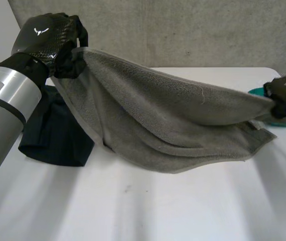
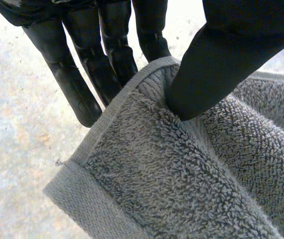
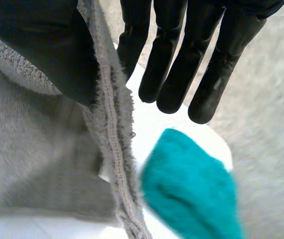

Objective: Fold the laundry.

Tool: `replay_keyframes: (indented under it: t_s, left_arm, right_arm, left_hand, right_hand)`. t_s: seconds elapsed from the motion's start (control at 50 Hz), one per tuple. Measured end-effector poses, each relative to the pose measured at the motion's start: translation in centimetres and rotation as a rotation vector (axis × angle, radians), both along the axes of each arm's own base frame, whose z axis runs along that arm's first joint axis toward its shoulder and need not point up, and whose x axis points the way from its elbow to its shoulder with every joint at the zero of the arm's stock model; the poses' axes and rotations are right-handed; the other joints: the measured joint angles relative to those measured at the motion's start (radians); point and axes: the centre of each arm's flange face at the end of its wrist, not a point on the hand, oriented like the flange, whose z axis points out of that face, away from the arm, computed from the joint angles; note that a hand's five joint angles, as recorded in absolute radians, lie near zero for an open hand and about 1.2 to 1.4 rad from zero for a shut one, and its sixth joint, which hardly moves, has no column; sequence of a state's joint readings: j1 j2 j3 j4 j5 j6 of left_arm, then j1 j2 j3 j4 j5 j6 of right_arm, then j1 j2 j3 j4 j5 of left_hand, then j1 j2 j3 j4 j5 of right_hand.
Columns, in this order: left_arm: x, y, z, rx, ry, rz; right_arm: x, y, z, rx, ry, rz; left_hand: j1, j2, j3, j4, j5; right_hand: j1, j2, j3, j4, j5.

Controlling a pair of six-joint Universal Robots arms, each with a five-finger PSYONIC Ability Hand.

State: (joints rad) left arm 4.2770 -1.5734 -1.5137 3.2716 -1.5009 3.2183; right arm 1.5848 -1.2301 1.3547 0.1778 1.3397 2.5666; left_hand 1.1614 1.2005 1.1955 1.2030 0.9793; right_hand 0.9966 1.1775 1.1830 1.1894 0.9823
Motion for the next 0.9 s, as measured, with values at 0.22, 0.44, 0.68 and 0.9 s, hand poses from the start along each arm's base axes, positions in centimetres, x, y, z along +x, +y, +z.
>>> replay_keyframes:
  t_s: [0.22,0.44,0.68,0.9]
  left_arm:
    - [0.8,-1.5,-4.5,0.105,-0.225,0.05]
    - [-1.2,-6.6,-12.0,0.184,-0.455,0.035]
    - [-4.0,-15.9,-4.4,-0.32,-0.229,0.153]
    - [-4.0,-16.1,4.2,-0.696,-0.034,0.216]
  right_arm:
    - [0.3,6.4,7.0,0.006,0.277,0.125]
    - [2.8,3.0,1.3,0.144,0.325,0.172]
    - [6.6,-7.3,9.6,-0.563,0.147,0.003]
    - [7.6,-7.2,18.2,-0.973,-0.007,-0.046]
  left_hand:
    - [0.0,0.0,0.0,0.0,0.0]
    - [0.0,0.0,0.0,0.0,0.0]
    - [0.0,0.0,0.0,0.0,0.0]
    - [0.0,0.001,0.0,0.0,0.0]
  right_hand:
    - [0.0,0.0,0.0,0.0,0.007]
    - [0.0,0.0,0.0,0.0,0.009]
    - [0.0,0.0,0.0,0.001,0.009]
    - [0.0,0.0,0.0,0.001,0.013]
